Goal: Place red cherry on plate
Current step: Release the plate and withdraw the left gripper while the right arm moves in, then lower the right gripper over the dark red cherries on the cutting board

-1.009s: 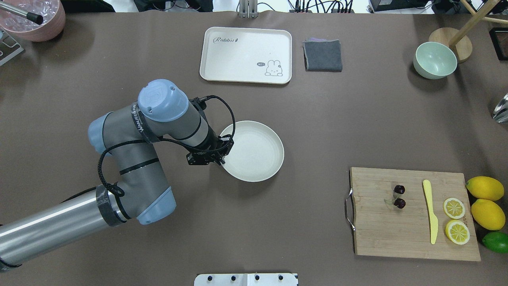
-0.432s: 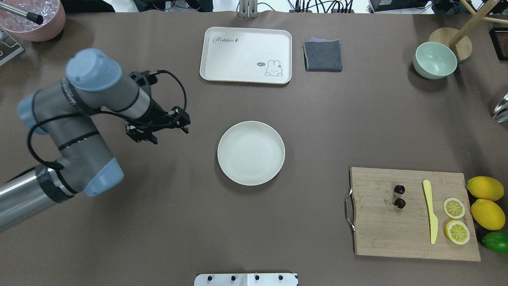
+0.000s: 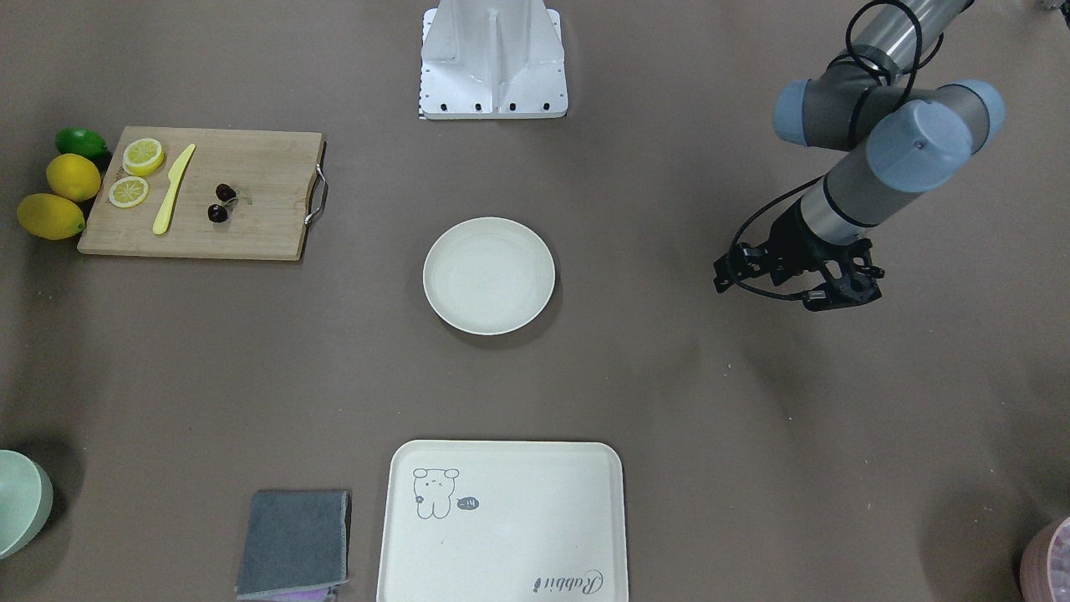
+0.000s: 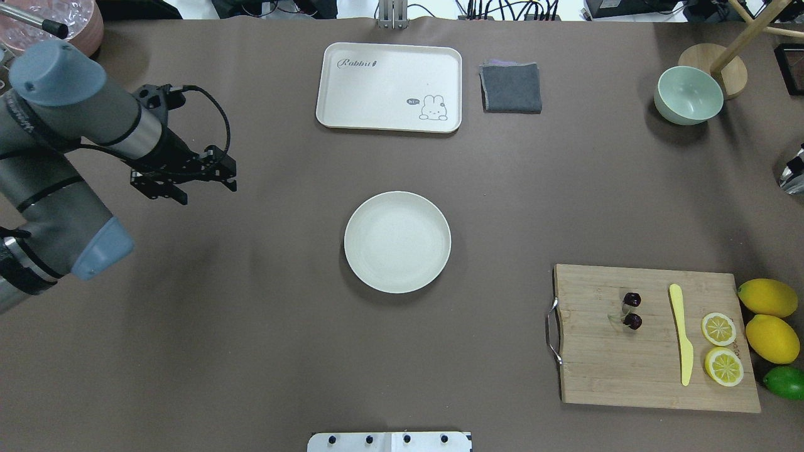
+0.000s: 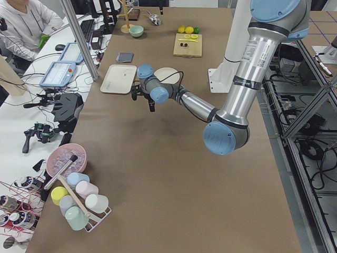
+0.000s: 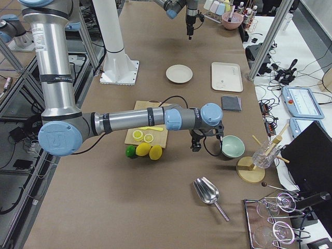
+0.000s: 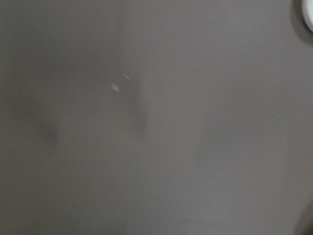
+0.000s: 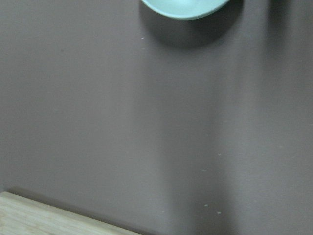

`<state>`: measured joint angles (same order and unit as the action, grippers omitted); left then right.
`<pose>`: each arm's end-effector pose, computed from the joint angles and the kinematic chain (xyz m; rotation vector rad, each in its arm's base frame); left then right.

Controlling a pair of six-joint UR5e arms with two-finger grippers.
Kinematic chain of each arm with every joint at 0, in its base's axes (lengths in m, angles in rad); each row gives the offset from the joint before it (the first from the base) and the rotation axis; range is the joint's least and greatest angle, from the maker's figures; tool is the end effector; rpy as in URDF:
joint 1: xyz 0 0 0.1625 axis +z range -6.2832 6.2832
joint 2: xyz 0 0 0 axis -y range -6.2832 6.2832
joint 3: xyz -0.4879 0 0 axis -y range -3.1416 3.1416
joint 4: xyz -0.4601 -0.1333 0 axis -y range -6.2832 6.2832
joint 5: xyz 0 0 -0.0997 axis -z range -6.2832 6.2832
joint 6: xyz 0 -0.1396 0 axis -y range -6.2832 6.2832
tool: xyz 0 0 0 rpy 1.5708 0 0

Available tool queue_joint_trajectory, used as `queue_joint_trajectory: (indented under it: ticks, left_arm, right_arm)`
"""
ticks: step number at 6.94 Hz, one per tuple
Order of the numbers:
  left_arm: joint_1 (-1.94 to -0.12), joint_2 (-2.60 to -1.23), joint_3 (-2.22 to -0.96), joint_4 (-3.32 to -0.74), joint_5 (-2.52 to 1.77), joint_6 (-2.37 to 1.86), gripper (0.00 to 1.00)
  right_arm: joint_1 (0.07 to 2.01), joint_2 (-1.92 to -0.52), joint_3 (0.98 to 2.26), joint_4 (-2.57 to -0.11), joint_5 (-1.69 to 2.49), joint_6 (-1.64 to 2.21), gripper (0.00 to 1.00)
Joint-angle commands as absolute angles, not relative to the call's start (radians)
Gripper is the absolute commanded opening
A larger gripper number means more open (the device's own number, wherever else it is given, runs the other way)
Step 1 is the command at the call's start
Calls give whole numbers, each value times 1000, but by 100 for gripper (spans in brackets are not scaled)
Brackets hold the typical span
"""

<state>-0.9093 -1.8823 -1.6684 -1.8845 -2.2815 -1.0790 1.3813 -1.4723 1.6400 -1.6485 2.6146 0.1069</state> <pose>0.4068 -0.5913 0.4573 -0.0731 0.9642 -0.1278 -0.1020 -0.5987 0.6322 -0.0733 -1.0443 -0.1219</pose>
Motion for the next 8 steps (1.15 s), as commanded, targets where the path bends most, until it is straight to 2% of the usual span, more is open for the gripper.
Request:
queue_joint_trajectory:
  ticks: [1,2,5,6,8]
  left_arm:
    - [-927,-1850,-1664,-1888,-2287,-1037,98]
    - [-927,-1845,-1667,-1890,-2287,-1037,98]
    - [-925,-1847,-1663,-1885,-2286,-1037,98]
    - [-927,-1847,-1661,-1885,-2286,-1035,98]
    - [-927,-1847,-1661,-1884,-2286,-1035,98]
  right_arm:
    - [1255,-1468,1715,-1644,2671,324,100]
    - [1155,-1465,1723,-1599,2662,422,100]
    - [857,-1473,1683,-1161,2463,1035,100]
    - [762,-1467,1686,-1129,2394,1130,99]
    - [727,-1477,1713,-1146,2388,1147,99]
